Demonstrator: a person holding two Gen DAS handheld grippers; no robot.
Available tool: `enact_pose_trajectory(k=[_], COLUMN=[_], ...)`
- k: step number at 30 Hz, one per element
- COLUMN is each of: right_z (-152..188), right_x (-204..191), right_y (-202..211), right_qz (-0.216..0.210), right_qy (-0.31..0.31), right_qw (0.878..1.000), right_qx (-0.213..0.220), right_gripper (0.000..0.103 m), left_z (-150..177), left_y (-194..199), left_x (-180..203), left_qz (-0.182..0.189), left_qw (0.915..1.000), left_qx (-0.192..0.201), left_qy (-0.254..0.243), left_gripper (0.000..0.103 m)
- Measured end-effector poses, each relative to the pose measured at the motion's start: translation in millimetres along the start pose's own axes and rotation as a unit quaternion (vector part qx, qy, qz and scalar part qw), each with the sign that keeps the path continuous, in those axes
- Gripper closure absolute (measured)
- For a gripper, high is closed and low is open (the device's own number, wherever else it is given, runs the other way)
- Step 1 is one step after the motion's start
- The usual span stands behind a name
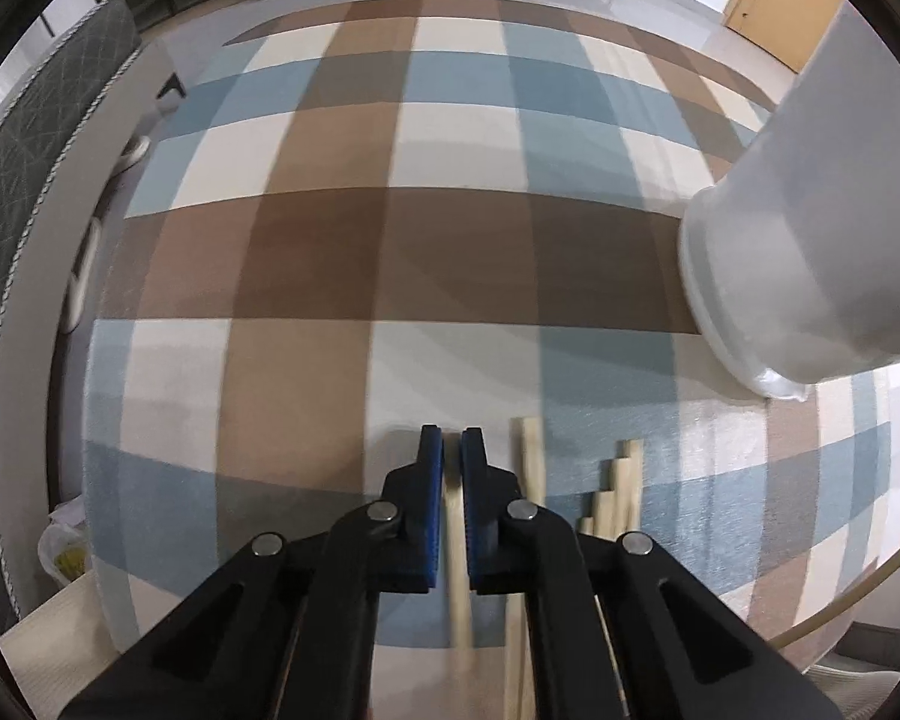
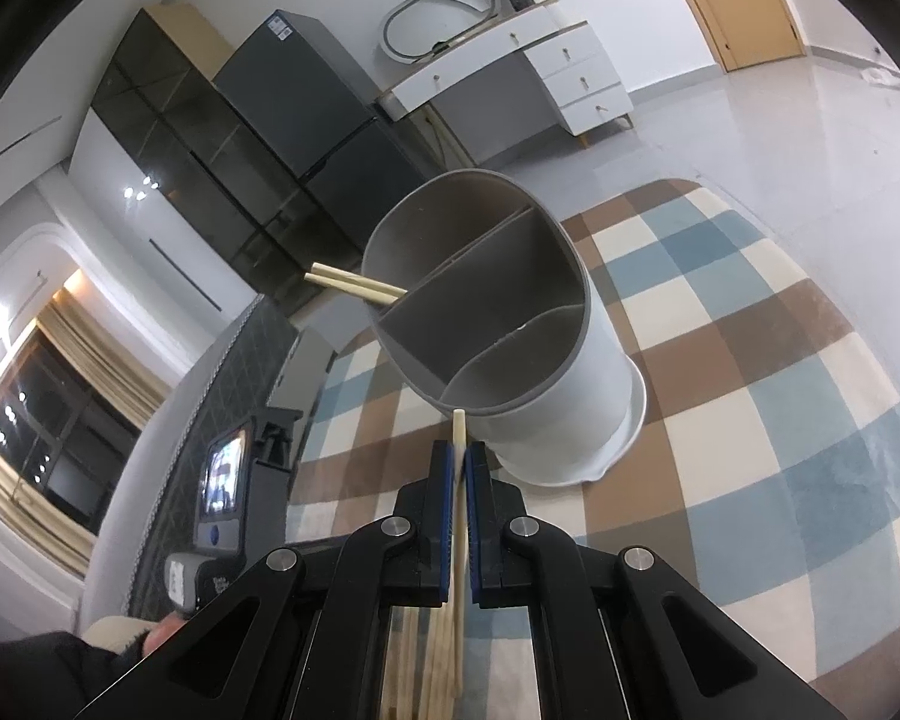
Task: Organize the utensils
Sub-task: 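Carry the held chopsticks with both grippers up over the white holder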
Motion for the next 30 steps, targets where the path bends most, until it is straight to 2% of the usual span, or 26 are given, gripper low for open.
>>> enact_pose_trajectory(k=[3, 9, 16, 24, 30], right_z=[-1, 3, 12, 10, -18], right_x=[-4, -18, -41, -67, -70], right_y=[4, 24, 46, 68, 89], right_qz=[0.006, 0.022, 0.048, 0.063, 0.061], right_qy=[0.012, 0.038, 0.069, 0.099, 0.104], right_qw=[1.0, 0.999, 0.996, 0.992, 0.991], right_qx=[0.003, 0.017, 0.023, 0.04, 0.065], right_gripper=[0.099, 0.099, 0.1, 0.1, 0.1], left_z=[-2, 7, 29, 19, 1], left_y=[7, 58, 130, 169, 213], left_x=[1, -2, -11, -18, -3], left_qz=[0.018, 0.075, 0.138, 0.188, 0.227], left_qw=[0.9997, 0.994, 0.976, 0.9586, 0.9399], left_qx=[0.014, 0.08, 0.168, 0.213, 0.254], left_qy=[0.004, 0.002, -0.001, 0.016, 0.018], left_gripper=[0.102, 0.102, 0.102, 0.102, 0.102])
Point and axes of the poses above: each gripper's, at about its wrist camera, not at the fingertips, and y roughly against the way its jaws point, x to its right, z to its underside, the point moved 4 cm from there along -y, roughly the way its jaws point, and after that the axes turned 12 degrees about y, right-handed, at the moved point
